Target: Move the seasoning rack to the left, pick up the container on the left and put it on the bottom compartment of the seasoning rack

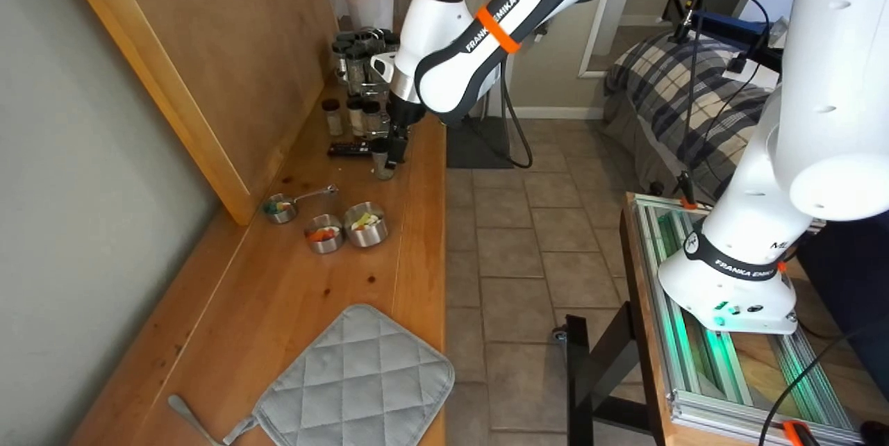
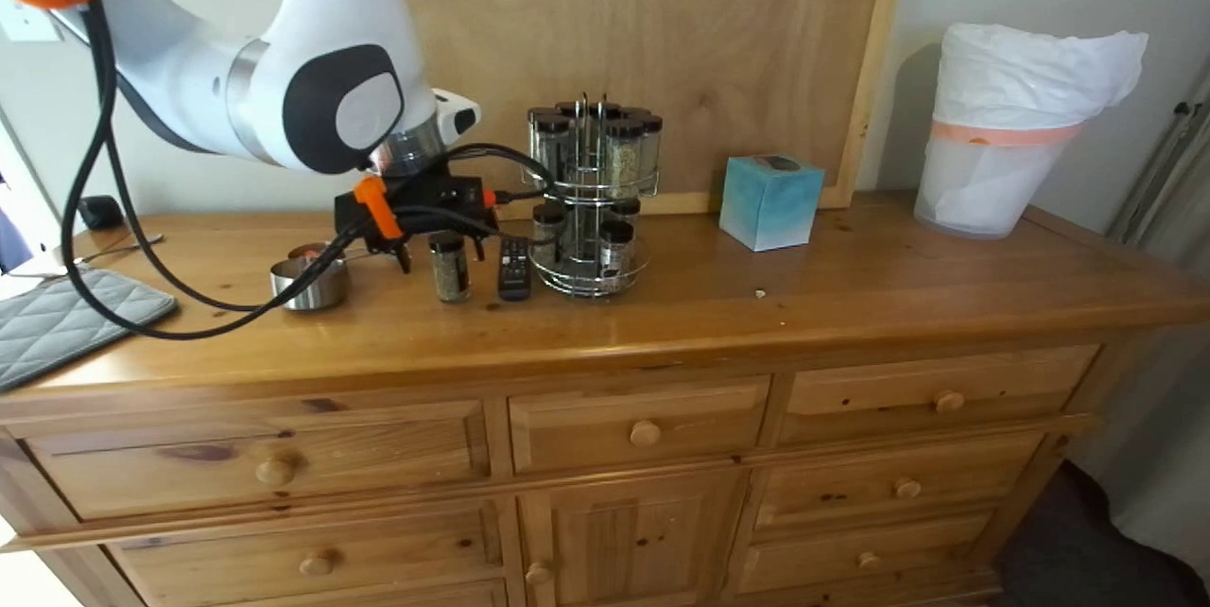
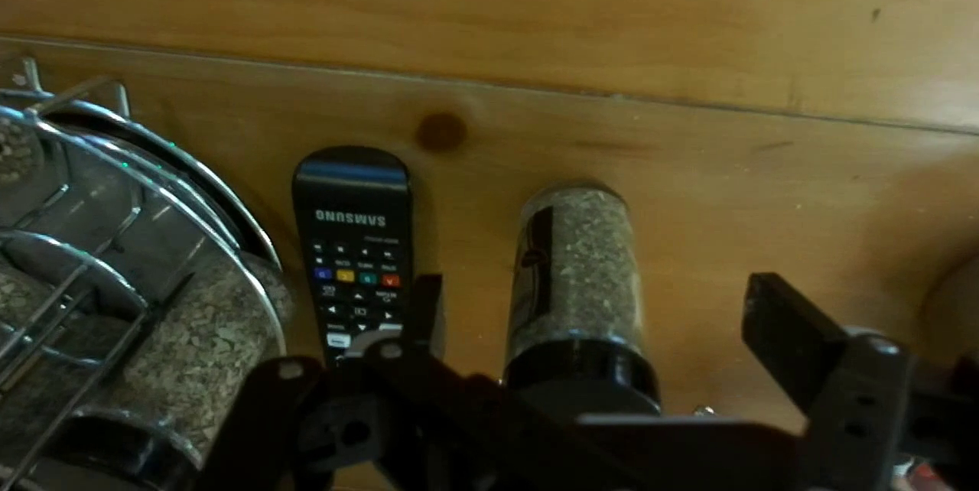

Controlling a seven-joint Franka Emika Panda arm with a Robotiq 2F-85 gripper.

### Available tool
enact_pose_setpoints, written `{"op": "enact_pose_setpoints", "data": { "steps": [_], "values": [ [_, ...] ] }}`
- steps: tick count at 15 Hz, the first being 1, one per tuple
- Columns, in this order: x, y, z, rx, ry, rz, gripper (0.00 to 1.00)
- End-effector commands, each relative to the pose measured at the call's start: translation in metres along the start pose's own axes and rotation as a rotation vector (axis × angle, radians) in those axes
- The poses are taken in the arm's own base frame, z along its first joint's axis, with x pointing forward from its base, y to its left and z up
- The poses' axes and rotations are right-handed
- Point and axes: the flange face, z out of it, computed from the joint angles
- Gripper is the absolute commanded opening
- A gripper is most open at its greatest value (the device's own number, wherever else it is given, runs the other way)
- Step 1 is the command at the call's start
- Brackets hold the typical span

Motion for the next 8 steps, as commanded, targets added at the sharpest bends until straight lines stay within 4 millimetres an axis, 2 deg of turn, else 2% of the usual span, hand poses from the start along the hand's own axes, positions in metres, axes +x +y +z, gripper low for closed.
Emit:
{"op": "enact_pose_setpoints", "data": {
  "steps": [1, 8],
  "values": [
    [-0.009, -0.009, 0.010, -0.029, 0.096, 0.077, 1.00],
    [-0.034, -0.023, 0.020, -0.110, 0.260, 0.159, 1.00]
  ]
}}
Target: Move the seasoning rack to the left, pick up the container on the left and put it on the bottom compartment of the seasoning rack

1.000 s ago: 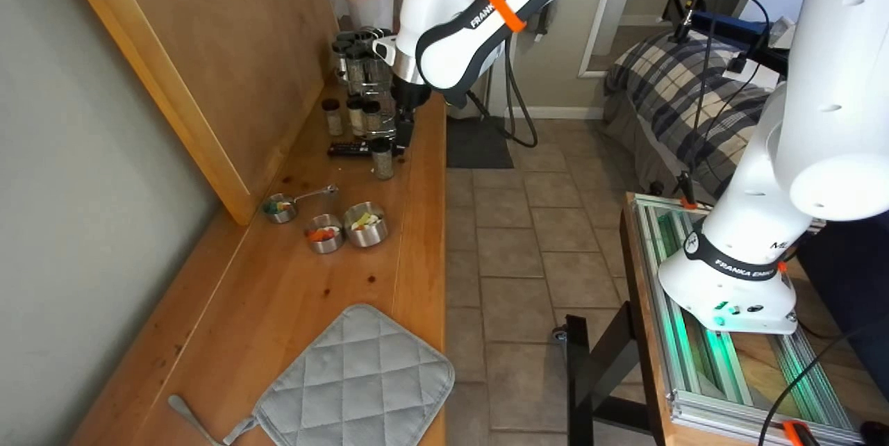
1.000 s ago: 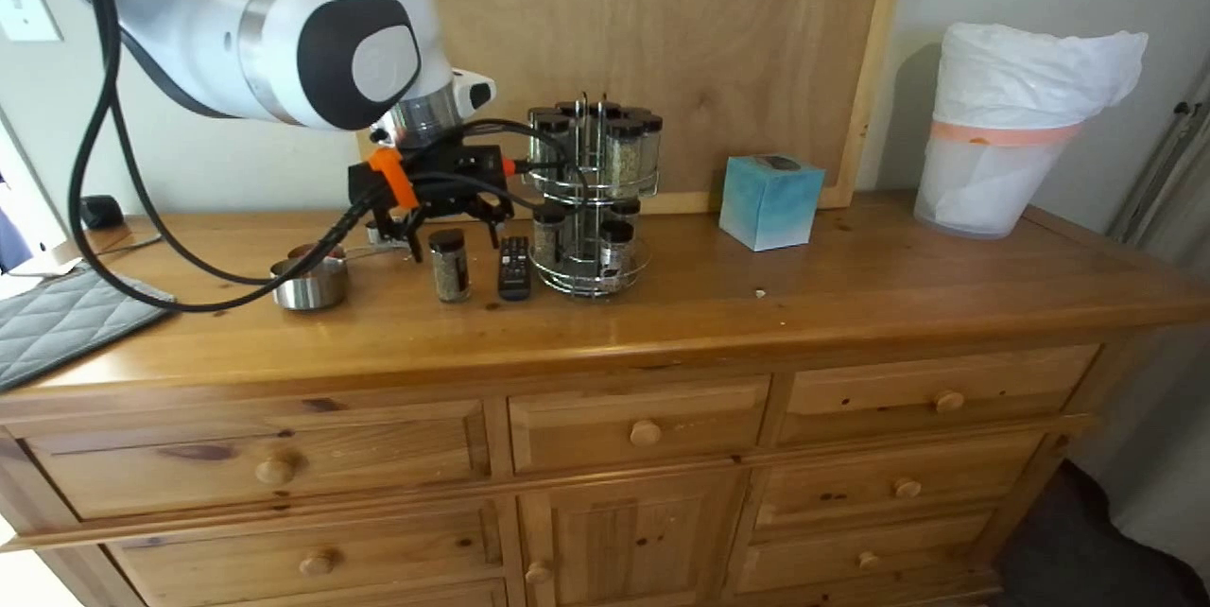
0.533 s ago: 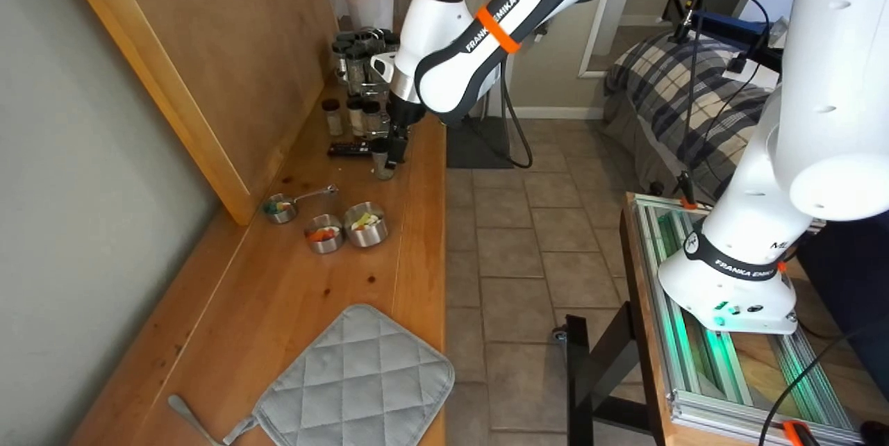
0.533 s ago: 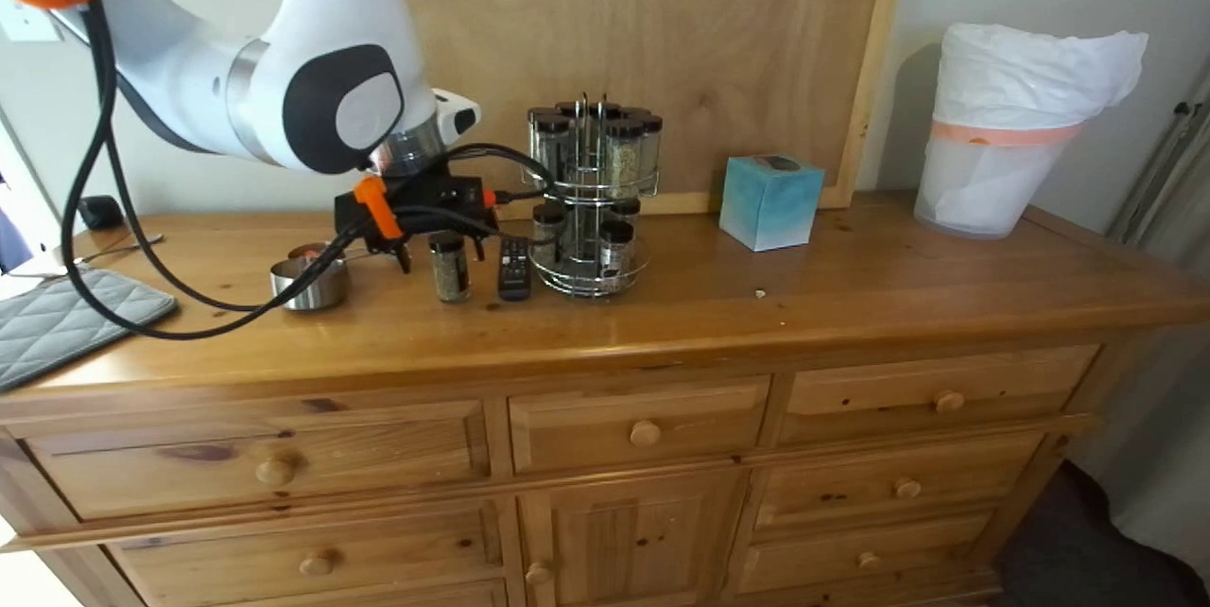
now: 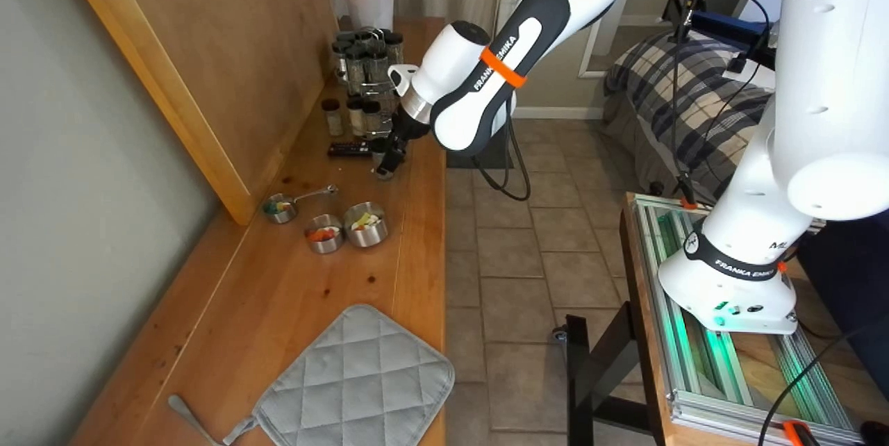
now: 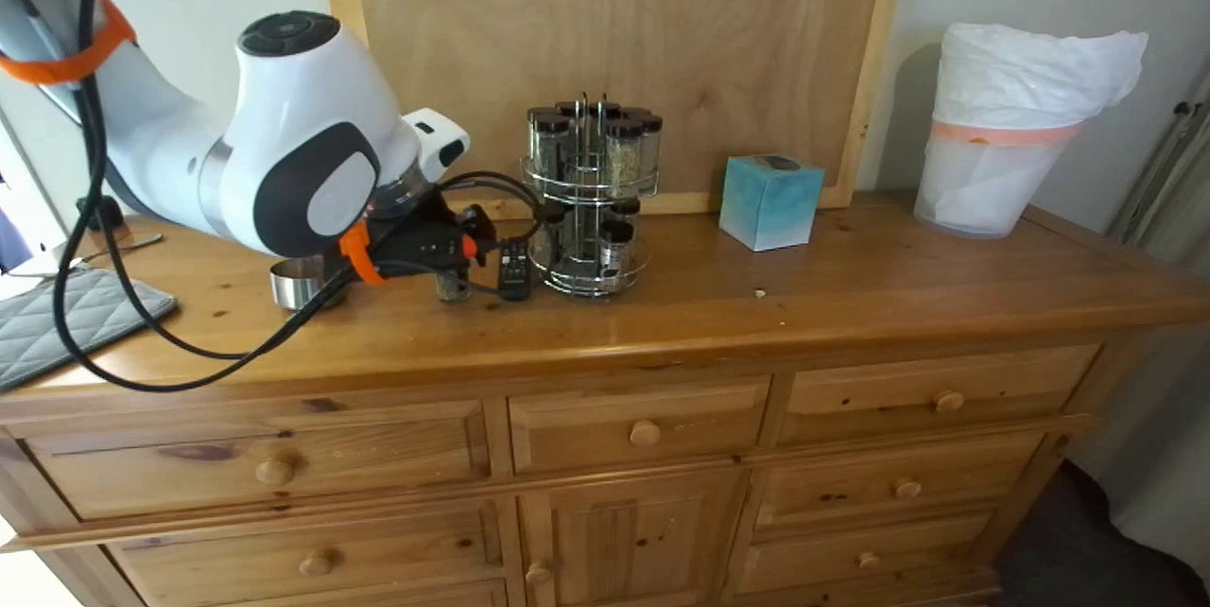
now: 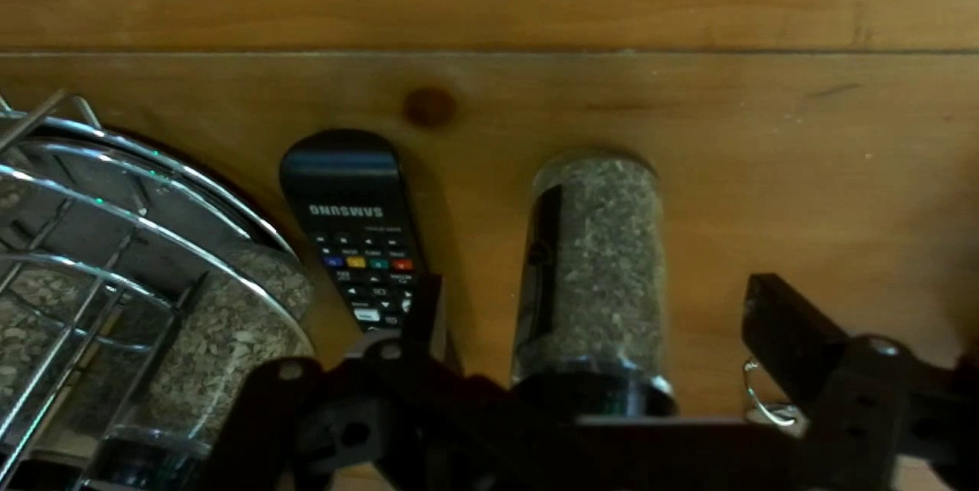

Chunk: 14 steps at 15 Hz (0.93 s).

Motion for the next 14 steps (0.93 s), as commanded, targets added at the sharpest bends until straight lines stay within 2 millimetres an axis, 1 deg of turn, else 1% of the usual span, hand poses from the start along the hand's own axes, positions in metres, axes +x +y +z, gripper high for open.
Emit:
{"op": "enact_pose_setpoints", "data": {
  "steps": [1, 4, 8, 9, 10, 11, 12, 14],
  "values": [
    [-0.013, -0.007, -0.003, -0.026, 0.070, 0.046, 1.00],
    [-0.016, -0.014, -0.005, -0.027, 0.126, 0.061, 1.00],
    [-0.023, -0.015, -0.002, -0.028, 0.172, 0.125, 1.00],
    [-0.025, -0.013, -0.002, -0.030, 0.178, 0.139, 0.96],
    [-0.026, -0.011, -0.001, -0.033, 0.189, 0.152, 0.85],
    [-0.028, -0.008, 0.000, -0.040, 0.194, 0.167, 0.71],
    [-0.030, -0.004, 0.002, -0.048, 0.198, 0.175, 0.69],
    [-0.032, 0.000, 0.006, -0.052, 0.205, 0.189, 0.54]
  ]
}}
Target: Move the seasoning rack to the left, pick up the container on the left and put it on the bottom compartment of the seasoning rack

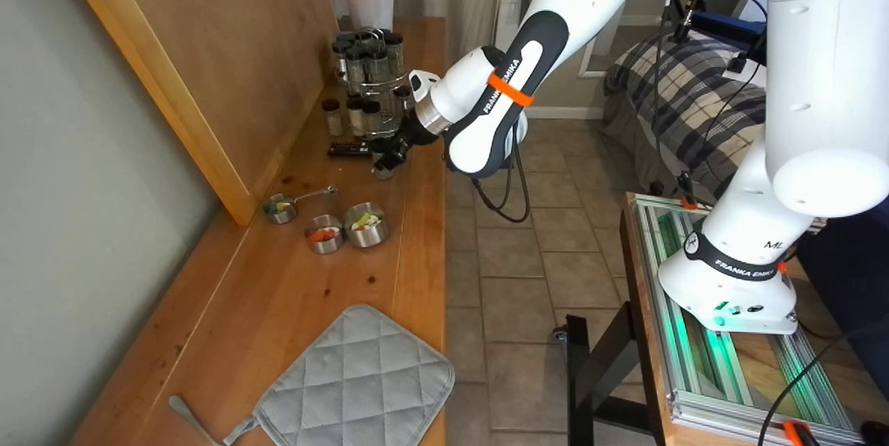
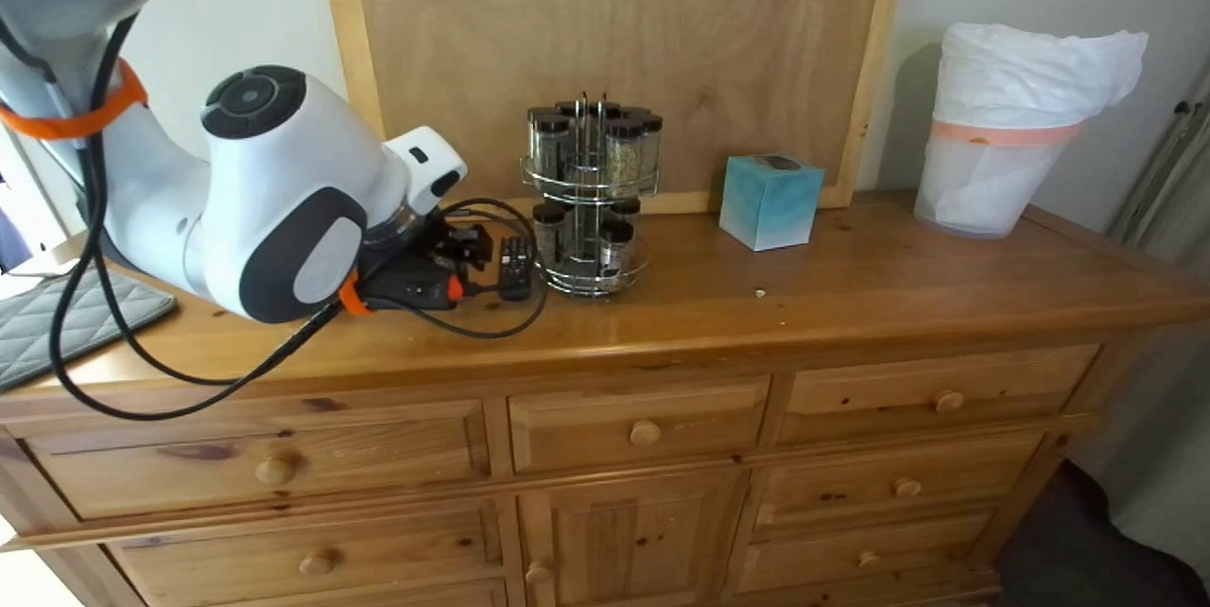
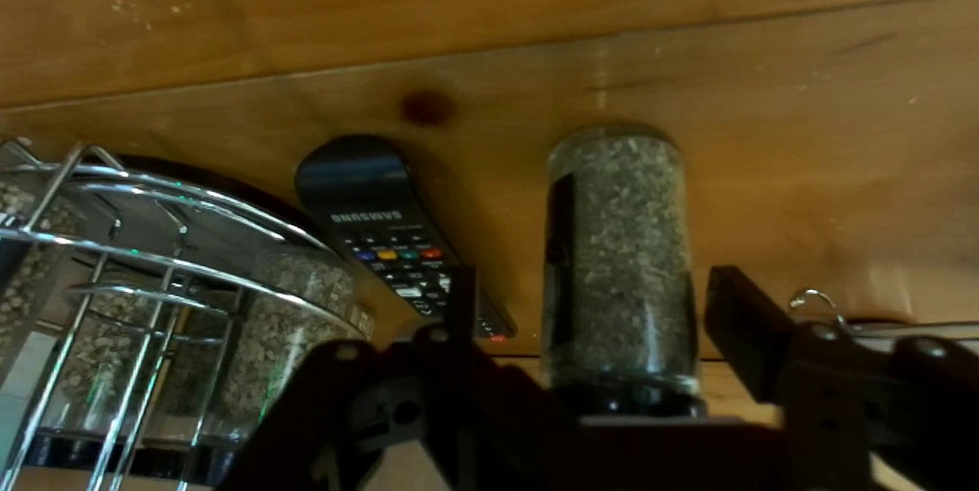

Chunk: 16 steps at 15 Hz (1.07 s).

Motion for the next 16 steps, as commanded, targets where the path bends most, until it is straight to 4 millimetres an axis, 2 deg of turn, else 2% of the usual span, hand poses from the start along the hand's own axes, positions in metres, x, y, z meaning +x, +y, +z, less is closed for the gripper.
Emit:
{"op": "enact_pose_setpoints", "data": {
  "steps": [1, 4, 8, 16],
  "values": [
    [-0.007, 0.005, 0.005, -0.003, 0.025, 0.044, 0.45],
    [-0.011, 0.009, 0.010, -0.003, 0.046, 0.053, 0.25],
    [-0.009, 0.004, 0.005, 0.001, 0.069, 0.040, 0.23],
    [-0.003, -0.029, -0.036, -0.040, 0.132, -0.055, 0.23]
  ]
}}
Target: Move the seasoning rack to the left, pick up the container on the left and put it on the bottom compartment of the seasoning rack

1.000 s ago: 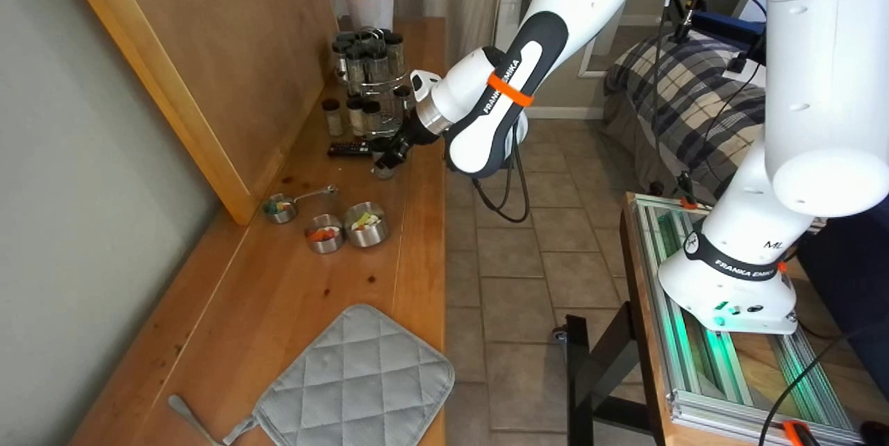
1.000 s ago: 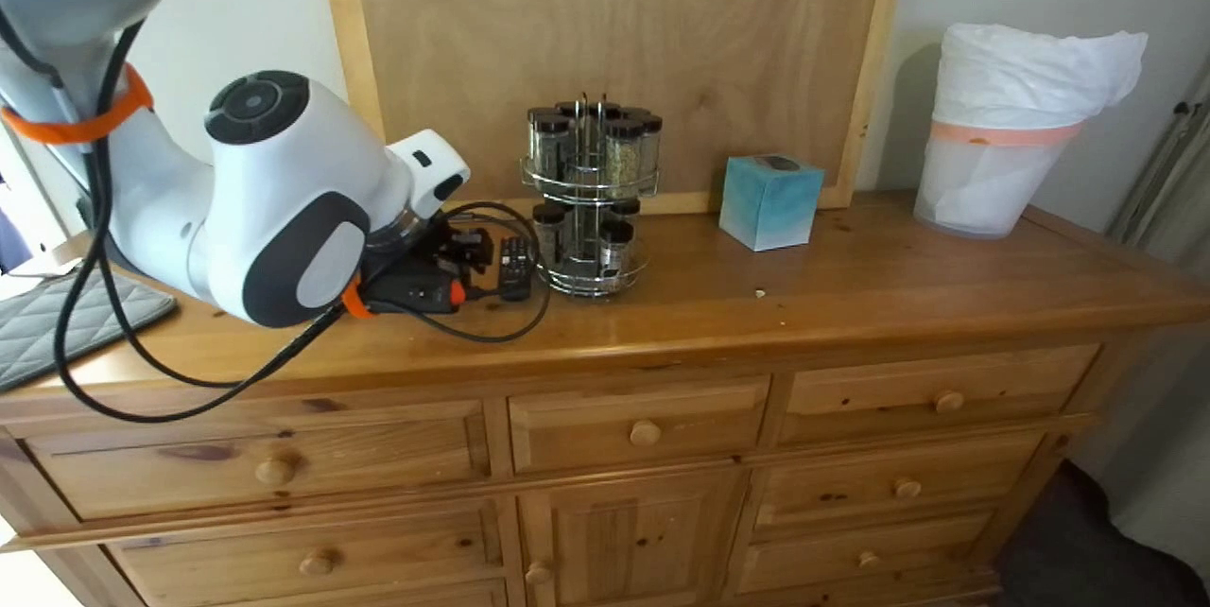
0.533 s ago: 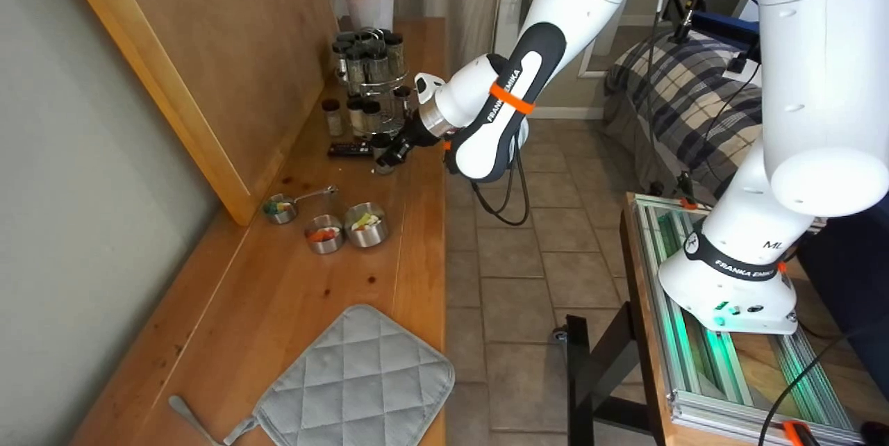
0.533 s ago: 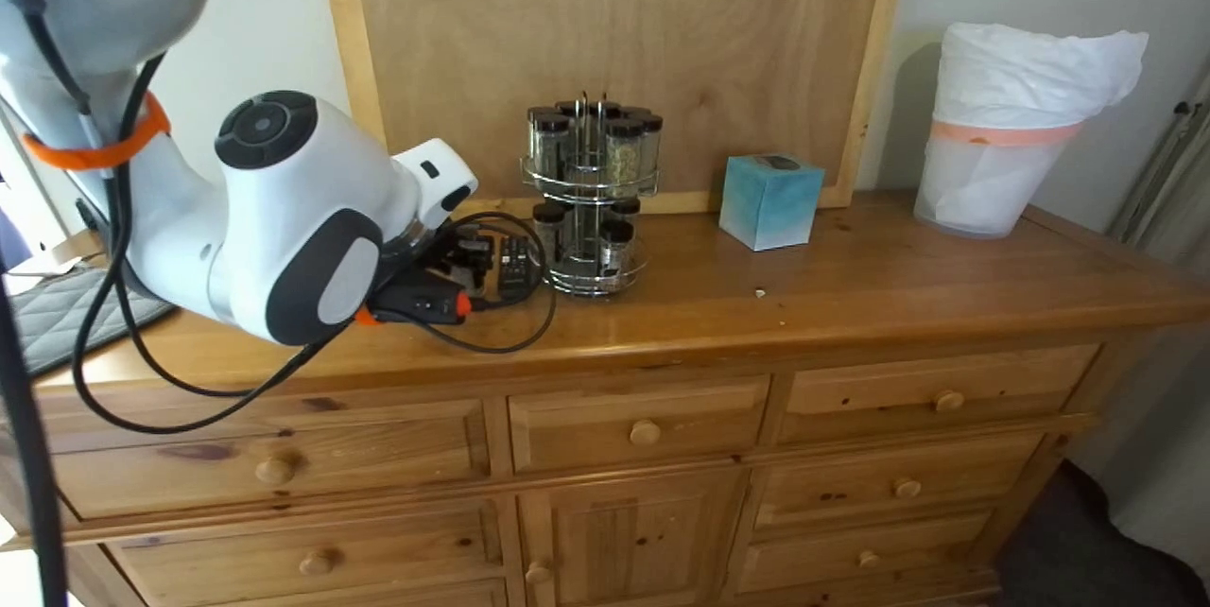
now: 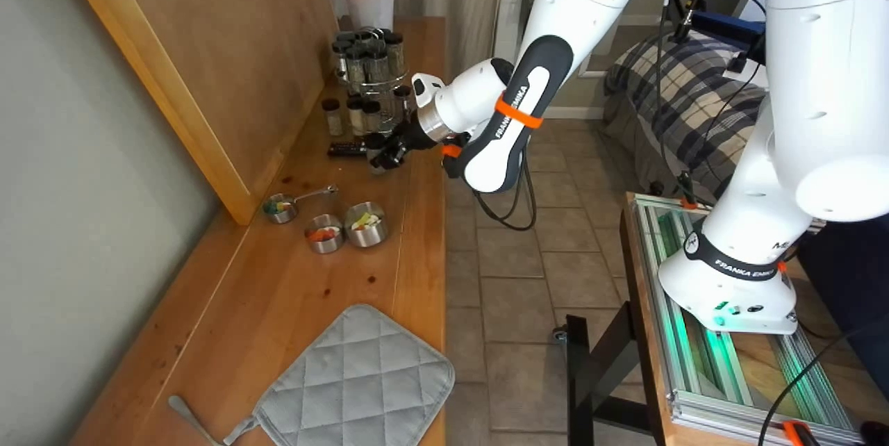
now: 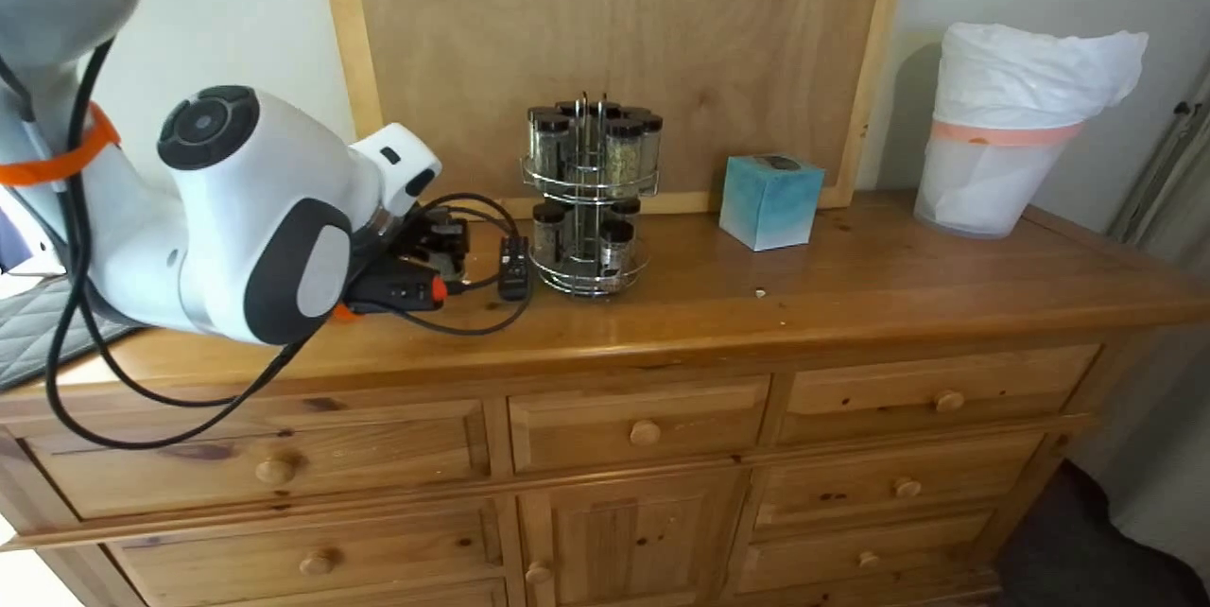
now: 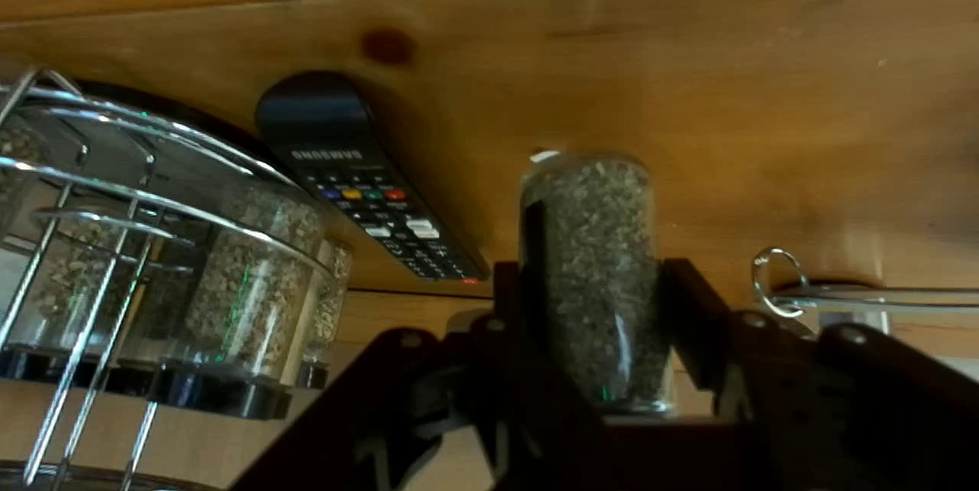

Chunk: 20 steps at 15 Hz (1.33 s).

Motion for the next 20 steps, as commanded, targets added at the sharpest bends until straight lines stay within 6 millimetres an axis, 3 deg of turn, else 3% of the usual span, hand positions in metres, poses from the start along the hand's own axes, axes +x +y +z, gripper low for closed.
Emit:
{"op": "enact_pose_setpoints", "data": {
  "steps": [1, 10, 12, 13, 20],
  "values": [
    [0.003, -0.009, -0.033, -0.030, 0.026, -0.006, 0.23],
    [-0.011, 0.030, -0.087, -0.297, 0.076, 0.059, 0.23],
    [-0.013, 0.036, -0.091, -0.314, 0.082, 0.063, 0.23],
    [-0.013, 0.034, -0.077, -0.289, 0.068, 0.066, 0.48],
    [-0.015, 0.038, -0.080, -0.300, 0.074, 0.067, 0.48]
  ]
}}
